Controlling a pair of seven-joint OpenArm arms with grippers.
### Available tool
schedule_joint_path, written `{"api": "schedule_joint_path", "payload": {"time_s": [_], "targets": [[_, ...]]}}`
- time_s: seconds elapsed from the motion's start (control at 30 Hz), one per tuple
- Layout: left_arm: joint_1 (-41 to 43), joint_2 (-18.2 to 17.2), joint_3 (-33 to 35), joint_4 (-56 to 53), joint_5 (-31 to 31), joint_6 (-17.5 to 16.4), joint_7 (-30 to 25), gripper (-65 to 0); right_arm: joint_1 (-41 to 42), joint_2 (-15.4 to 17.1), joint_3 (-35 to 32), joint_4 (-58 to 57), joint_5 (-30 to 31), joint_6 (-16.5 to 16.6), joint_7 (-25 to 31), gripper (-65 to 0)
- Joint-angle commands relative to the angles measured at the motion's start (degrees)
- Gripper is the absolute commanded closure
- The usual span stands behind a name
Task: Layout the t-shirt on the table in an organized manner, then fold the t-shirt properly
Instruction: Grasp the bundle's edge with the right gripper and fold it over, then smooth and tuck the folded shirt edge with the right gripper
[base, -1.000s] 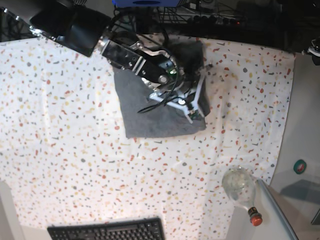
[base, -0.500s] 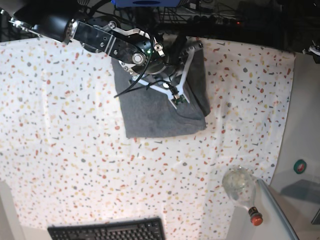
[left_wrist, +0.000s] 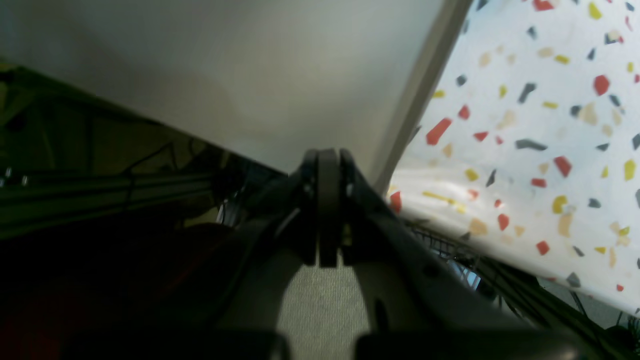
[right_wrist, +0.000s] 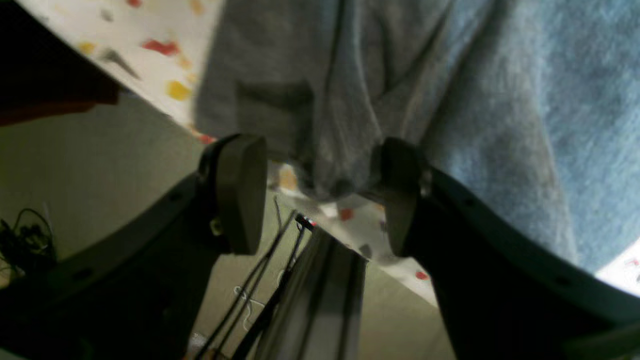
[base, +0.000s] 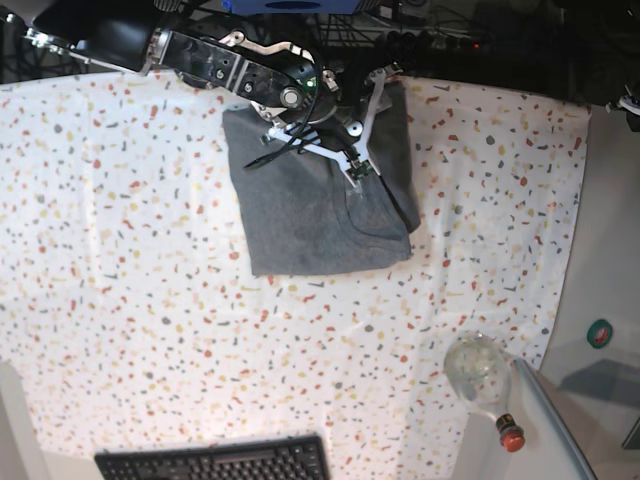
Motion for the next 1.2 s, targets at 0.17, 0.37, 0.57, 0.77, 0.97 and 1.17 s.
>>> {"api": "schedule_joint_path", "payload": {"time_s": [0.17, 0.37, 0.57, 0.77, 0.97, 1.17], "targets": [[0.15, -1.36, -0.47, 0.89, -0.6, 0.01, -1.07, 0.0, 1.19, -0.49, -2.09, 1.29, -0.06, -6.72, 0.83, -35.6], [-0.02, -1.28, -0.47, 0.89, -0.6, 0.01, -1.07, 0.0, 1.54, -0.49, -2.62, -0.55, -0.06, -6.72, 1.01, -39.2], [-0.11, -1.01, -0.38, 0.89, -0.6, 0.01, -1.07, 0.0, 1.54, -0.93, -2.62, -1.17, -0.06, -6.72, 1.1, -33.0], [-0.29, -0.92, -0.38, 0.89, -0.6, 0.01, -1.07, 0.0, 1.28, -0.67, -2.45, 0.06, 0.03, -6.72, 3.2, 0.0], [-0.37, -0.84, -0.38, 0.89, -0.6, 0.01, -1.07, 0.0, 1.19, 0.74, -2.45, 7.27, 0.03, -6.72, 3.56, 0.0], [-0.46, -0.84, -0.38, 0.89, -0.6, 0.01, -1.07, 0.0, 1.28, 0.74, -2.45, 12.28, 0.21, -6.72, -0.66, 0.0]]}}
